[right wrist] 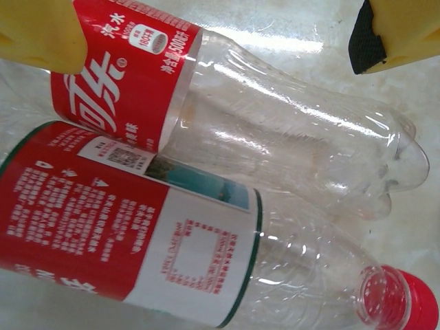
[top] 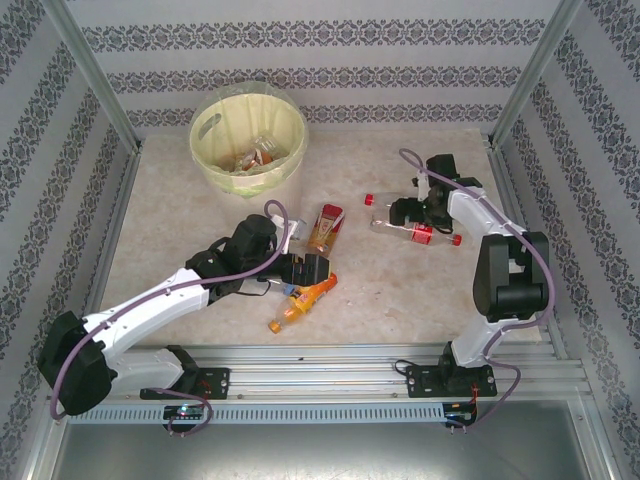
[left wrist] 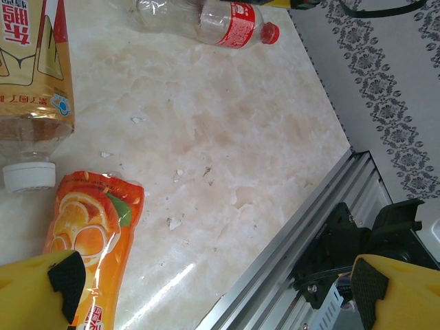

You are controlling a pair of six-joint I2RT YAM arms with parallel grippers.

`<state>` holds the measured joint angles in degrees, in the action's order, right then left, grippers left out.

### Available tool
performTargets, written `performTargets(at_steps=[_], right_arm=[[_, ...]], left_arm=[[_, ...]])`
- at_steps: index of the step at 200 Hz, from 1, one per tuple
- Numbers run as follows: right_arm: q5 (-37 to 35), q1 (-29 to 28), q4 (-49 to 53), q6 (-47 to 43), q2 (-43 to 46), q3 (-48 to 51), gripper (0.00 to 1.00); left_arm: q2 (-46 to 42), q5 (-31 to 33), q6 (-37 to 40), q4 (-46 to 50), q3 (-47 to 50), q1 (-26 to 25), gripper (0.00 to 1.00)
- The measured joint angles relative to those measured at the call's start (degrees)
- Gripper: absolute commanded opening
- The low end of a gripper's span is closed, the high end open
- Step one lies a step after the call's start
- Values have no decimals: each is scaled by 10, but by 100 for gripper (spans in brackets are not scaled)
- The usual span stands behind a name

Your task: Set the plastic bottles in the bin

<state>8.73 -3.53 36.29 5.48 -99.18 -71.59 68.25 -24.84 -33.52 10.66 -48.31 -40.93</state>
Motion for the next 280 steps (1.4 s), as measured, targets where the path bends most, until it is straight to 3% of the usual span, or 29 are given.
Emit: performTargets(at_steps=[93, 113, 164, 205, 280], right_arm=[[-63, -61, 25, -25, -3, 1, 95], [-61, -62, 25, -24, 2, 5, 89], [-56, -56, 29, -8, 23, 3, 92], [-50, -23, 29, 70, 20, -36, 96], [-32, 11, 10, 299, -5, -60, 98]], left_arm=[[-15, 0, 0, 0, 0, 0, 100], [-15, 0, 0, 1, 0, 0, 100], [-16, 5, 0, 4, 0, 0, 100], [-9, 7, 0, 4, 0, 0, 100], [12, 7, 0, 4, -5, 0, 100]])
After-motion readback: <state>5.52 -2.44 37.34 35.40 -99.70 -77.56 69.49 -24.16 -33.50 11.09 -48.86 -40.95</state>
